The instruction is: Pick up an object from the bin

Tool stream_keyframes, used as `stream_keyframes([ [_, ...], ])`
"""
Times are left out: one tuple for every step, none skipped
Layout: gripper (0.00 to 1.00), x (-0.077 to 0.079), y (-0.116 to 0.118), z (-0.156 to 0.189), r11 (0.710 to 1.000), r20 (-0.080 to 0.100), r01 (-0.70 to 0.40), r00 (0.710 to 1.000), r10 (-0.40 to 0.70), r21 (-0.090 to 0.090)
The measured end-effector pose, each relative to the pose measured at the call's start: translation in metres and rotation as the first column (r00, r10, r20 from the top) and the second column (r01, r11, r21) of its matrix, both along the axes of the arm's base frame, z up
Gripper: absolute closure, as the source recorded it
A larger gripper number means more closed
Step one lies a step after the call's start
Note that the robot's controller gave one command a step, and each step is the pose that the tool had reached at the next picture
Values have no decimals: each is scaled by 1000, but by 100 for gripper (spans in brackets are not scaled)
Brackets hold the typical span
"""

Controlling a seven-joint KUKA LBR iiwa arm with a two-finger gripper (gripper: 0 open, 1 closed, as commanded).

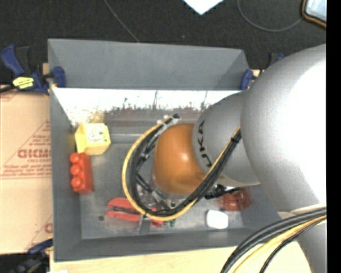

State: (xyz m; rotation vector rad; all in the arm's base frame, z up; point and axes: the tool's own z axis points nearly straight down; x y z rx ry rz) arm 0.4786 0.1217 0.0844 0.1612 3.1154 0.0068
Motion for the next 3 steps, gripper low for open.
stream_keyframes([
  [100,0,0,6,1000,4,0,1000,0,1],
  [100,-2,-1,38,1000,-5,0,1000,0,-1],
  [100,-1,-2,59,1000,-2,-1,1000,1,0],
])
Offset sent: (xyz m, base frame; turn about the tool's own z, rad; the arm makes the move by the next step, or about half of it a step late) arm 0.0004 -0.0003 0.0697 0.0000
